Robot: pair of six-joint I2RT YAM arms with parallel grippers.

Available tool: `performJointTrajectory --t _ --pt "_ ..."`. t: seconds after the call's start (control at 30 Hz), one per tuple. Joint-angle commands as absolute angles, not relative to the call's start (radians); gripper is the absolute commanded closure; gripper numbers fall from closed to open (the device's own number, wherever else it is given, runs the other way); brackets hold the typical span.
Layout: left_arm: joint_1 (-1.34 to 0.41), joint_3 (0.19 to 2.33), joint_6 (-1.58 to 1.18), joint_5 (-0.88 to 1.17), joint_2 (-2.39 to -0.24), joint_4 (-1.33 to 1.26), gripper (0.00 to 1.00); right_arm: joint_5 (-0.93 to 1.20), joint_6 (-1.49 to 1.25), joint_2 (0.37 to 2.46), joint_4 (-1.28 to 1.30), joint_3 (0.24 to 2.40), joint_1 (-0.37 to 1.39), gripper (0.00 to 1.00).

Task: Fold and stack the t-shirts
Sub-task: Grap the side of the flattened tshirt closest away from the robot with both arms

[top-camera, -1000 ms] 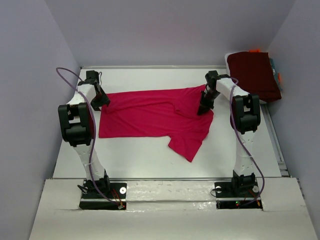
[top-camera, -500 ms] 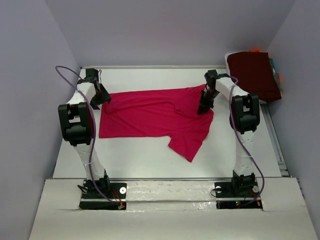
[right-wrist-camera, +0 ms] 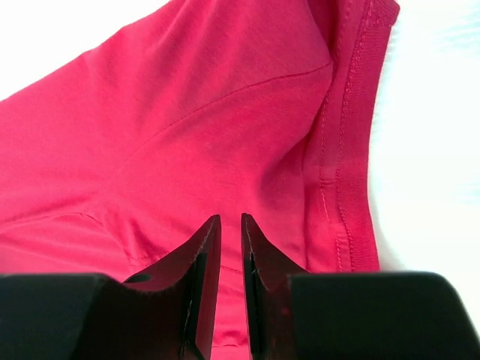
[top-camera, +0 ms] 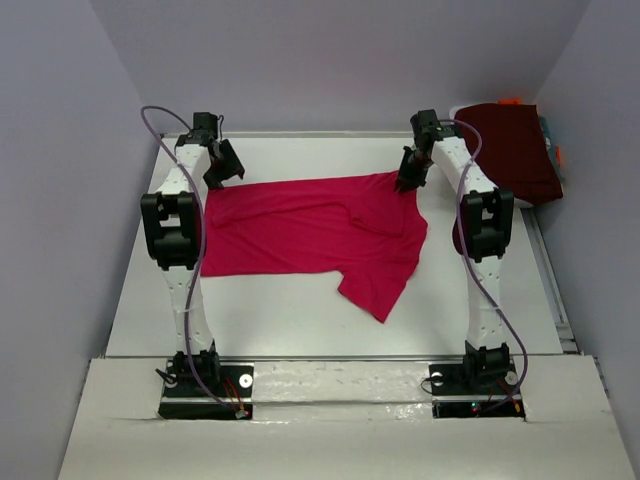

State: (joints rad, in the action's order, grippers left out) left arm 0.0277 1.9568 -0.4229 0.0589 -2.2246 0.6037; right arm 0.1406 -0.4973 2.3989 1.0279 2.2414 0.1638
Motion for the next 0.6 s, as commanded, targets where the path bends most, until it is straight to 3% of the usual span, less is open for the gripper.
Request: performJointTrajectory --t 0.0,0.33,0.57 --pt "0.002 2.013 -0.394 0.104 -2.255 0.695 0.32 0.153 -0.528 2.441 1.069 2.303 0.16 0.77" --pt "-0.017 1.948 -0.391 0.052 -2.243 0.718 0.32 0.167 -0.522 2.379 1.009 2.077 0.16 0.77" --pt "-0.017 1.976 -0.393 0.009 -2.319 0.752 0.32 0.163 -0.515 2.445 1.026 2.147 0.16 0.77"
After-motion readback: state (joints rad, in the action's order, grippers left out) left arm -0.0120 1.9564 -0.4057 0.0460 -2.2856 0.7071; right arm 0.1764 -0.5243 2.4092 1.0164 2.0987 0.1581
